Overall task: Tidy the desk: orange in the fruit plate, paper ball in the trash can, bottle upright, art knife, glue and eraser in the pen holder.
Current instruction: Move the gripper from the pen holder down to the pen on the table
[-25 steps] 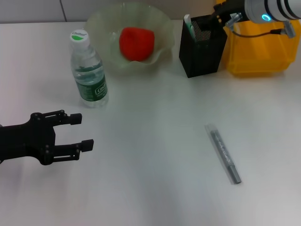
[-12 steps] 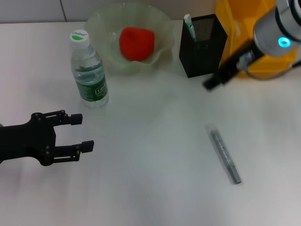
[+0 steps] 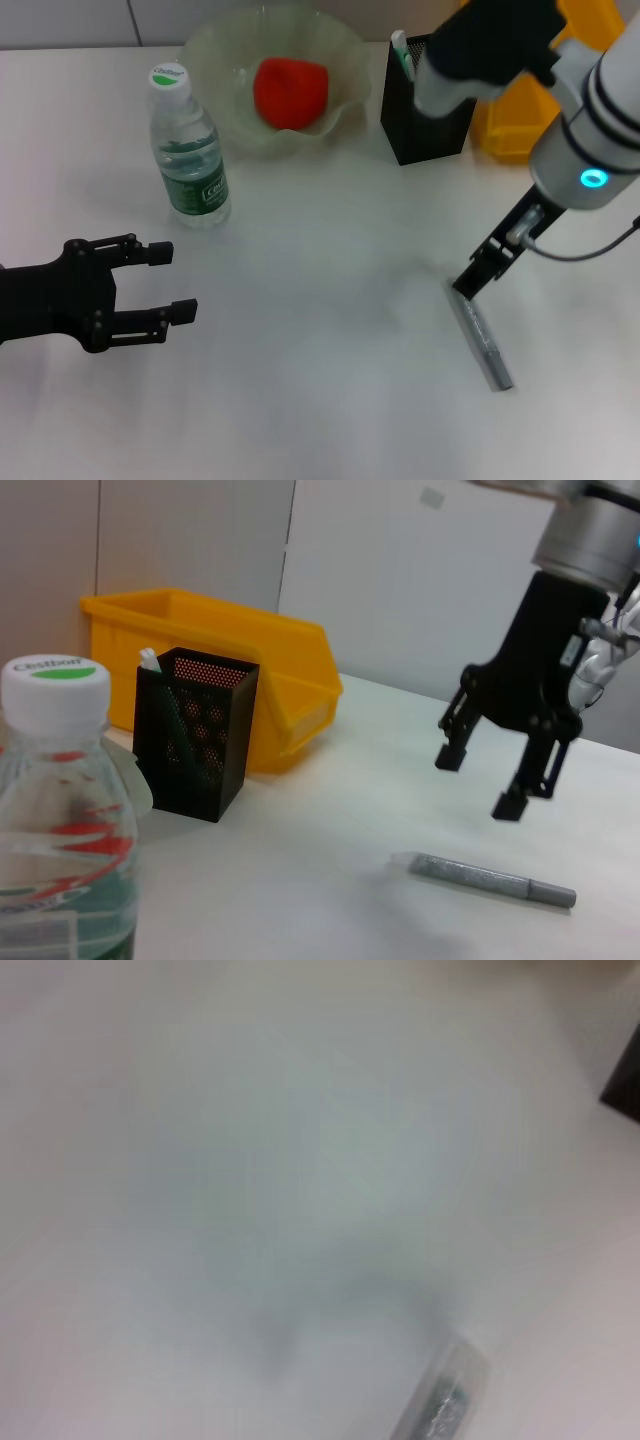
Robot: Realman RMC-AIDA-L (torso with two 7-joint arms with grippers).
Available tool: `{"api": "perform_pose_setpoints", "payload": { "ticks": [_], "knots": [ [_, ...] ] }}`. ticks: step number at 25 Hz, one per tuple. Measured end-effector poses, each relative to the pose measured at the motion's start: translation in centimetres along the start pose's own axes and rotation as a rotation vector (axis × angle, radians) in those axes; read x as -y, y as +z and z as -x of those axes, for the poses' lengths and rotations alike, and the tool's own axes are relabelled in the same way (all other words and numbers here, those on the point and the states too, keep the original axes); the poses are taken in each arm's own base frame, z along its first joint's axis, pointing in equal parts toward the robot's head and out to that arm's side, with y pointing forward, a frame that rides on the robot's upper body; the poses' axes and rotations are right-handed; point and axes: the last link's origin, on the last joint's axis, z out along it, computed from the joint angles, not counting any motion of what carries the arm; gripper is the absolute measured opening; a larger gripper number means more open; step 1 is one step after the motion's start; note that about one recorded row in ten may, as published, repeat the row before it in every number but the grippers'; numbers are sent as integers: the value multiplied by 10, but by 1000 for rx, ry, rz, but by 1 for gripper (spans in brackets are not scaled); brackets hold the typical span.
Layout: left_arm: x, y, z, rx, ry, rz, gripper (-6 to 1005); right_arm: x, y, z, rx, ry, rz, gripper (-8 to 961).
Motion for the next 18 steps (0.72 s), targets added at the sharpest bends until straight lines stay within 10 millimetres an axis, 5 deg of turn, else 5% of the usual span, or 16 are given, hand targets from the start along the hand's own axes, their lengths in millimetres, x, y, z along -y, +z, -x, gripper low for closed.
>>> {"api": "perform_pose_setpoints", "payload": {
  "ticks": [18],
  "knots": [
    [2,3,-1,3,9,-7,786,-3,48,-5,-54,13,3,806]
  ]
}}
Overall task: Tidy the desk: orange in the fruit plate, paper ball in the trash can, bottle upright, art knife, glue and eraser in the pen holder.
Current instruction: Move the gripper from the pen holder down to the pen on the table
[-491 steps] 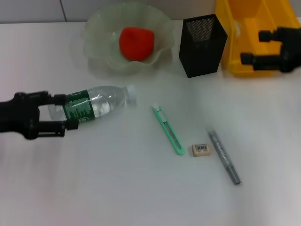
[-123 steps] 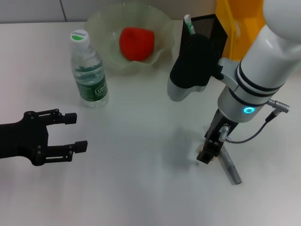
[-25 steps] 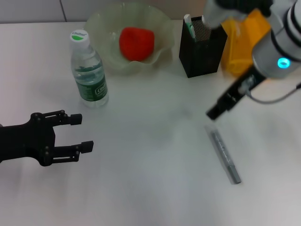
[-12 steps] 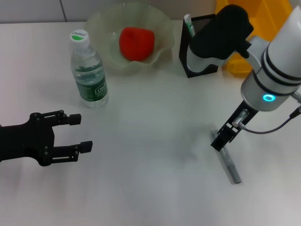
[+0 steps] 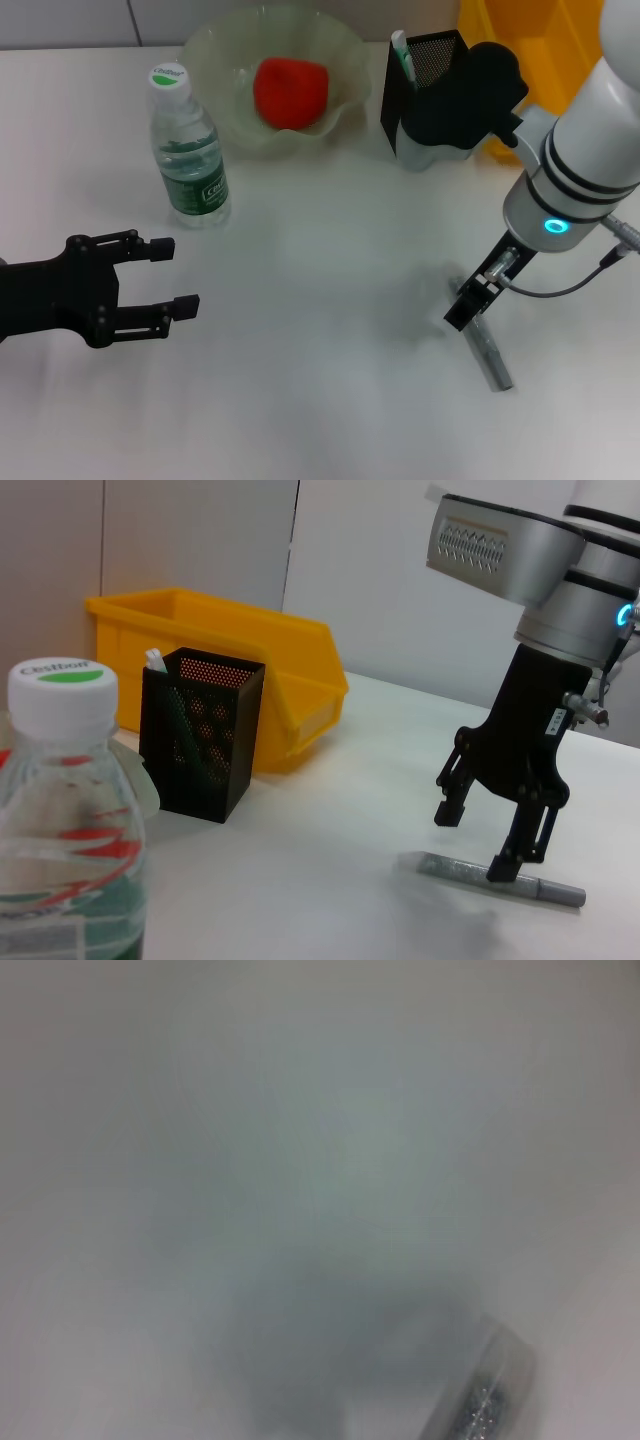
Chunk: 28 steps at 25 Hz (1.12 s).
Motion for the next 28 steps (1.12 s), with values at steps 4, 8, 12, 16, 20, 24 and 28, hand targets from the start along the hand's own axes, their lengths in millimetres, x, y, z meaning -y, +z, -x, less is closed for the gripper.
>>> {"api": "perform_pose_setpoints", "payload": {
  "ticks": [4,8,12,16,20,24,28],
  "knots": [
    [1,1,-1,0,2,-1,786,-2,3,-1,-9,-5,3,805],
    [2,1,-1,1,2,-9,786,0,7,-1,-21,-2,2,804],
    [2,2,0,1,2,-10,786,-1,9,-1,-28,-6,1,739],
    [2,2,-1,1,2,-11,786,-1,11,-3,-38,-6,2,624],
    [2,2,-2,0,4,-6,786,0,14,-5,-51,-6,5,558],
    [2,3,-2,-2,4,-5,786,0,15,-7,-57,-4,7,491],
    [2,3,-2,-2,4,-4,786,-1,15,-9,-58,-3,10,391]
  ]
}}
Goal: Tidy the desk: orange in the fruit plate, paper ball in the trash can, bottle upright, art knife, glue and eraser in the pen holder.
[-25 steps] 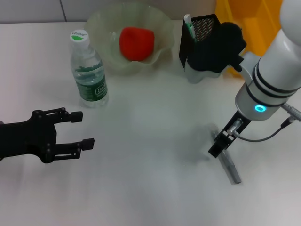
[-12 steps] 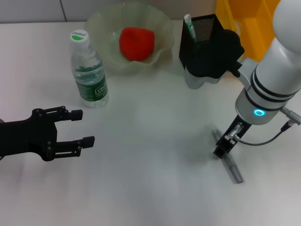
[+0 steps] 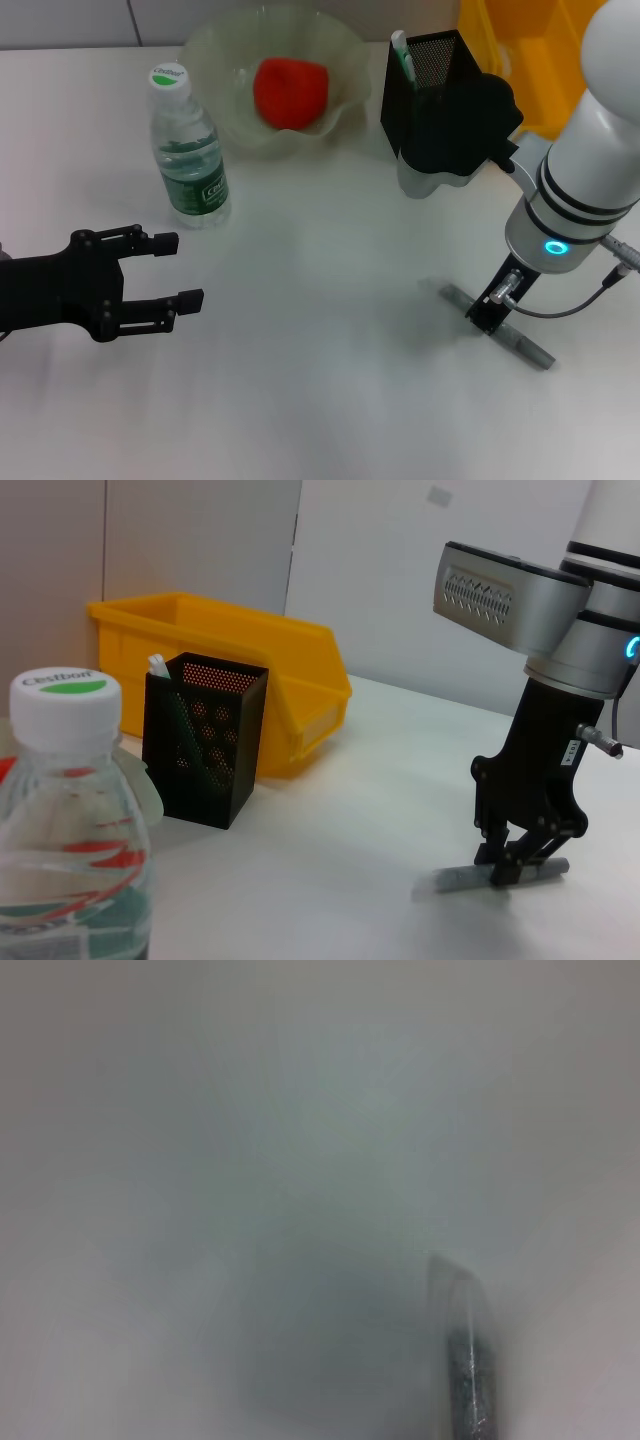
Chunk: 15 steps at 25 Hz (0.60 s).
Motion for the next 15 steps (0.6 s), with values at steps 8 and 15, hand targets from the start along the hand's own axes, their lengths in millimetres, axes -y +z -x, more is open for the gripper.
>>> {"api": "perform_pose_setpoints", "payload": {
  "ticks": [8,15],
  "knots": [
    [0,0,0,-1,-1,0,786,1,-12,1,63,-2,6,157],
    [0,-2,2,-4,-7,-12,786,33,-66,5,350,59,-5,135]
  ]
}}
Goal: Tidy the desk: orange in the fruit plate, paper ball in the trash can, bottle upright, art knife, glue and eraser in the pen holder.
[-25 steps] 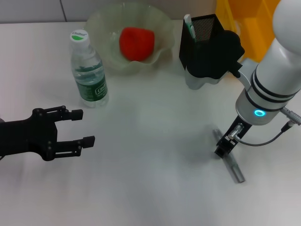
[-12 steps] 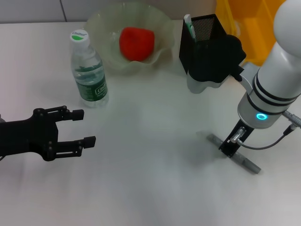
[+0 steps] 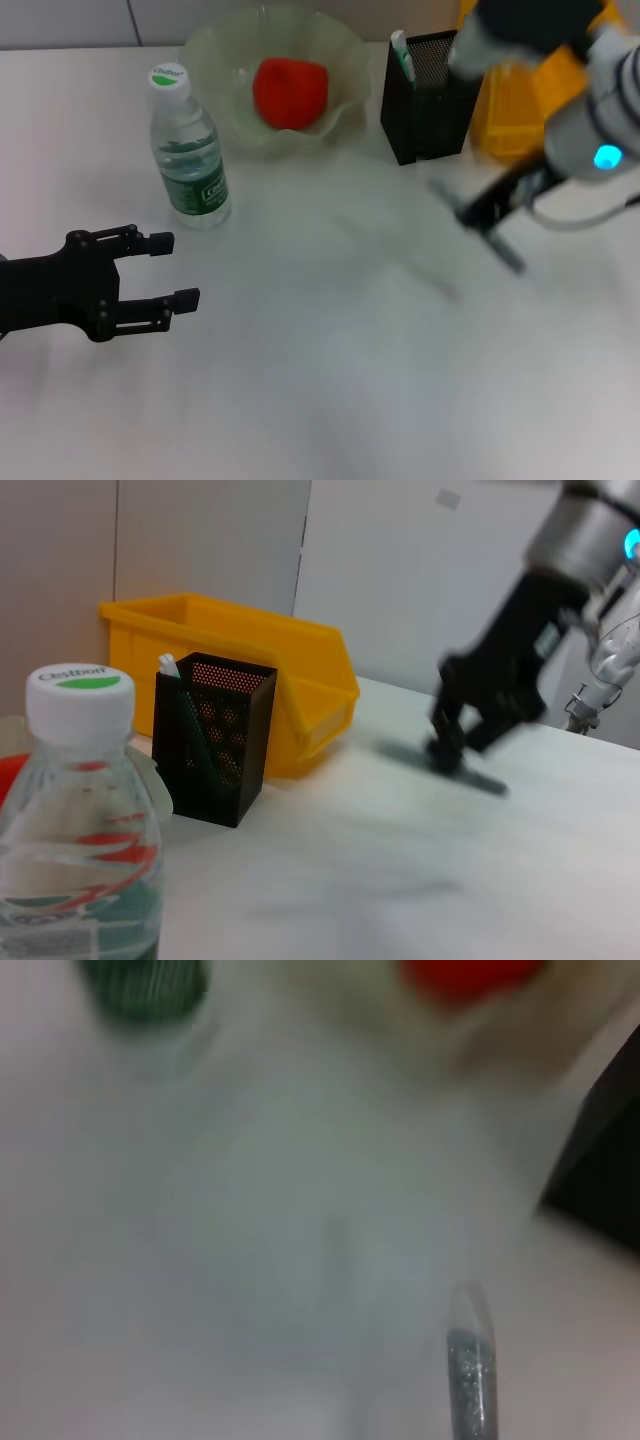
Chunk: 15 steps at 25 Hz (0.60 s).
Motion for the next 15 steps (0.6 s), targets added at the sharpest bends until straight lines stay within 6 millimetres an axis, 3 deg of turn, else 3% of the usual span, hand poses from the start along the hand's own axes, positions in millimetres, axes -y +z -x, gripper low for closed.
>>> {"api": "perform_pose_setpoints", "payload": {
  "ticks": [2,7,15],
  "knots": [
    [0,0,0,0,1,0,786,12,-16,12,134,2,-36,133],
    [0,2,0,-8,-7,3,786,27,-25,29,324,-14,-117,132],
    [2,3,-1,-18,-12,-9,786,45,-19,40,588,-19,-158,131]
  ]
}}
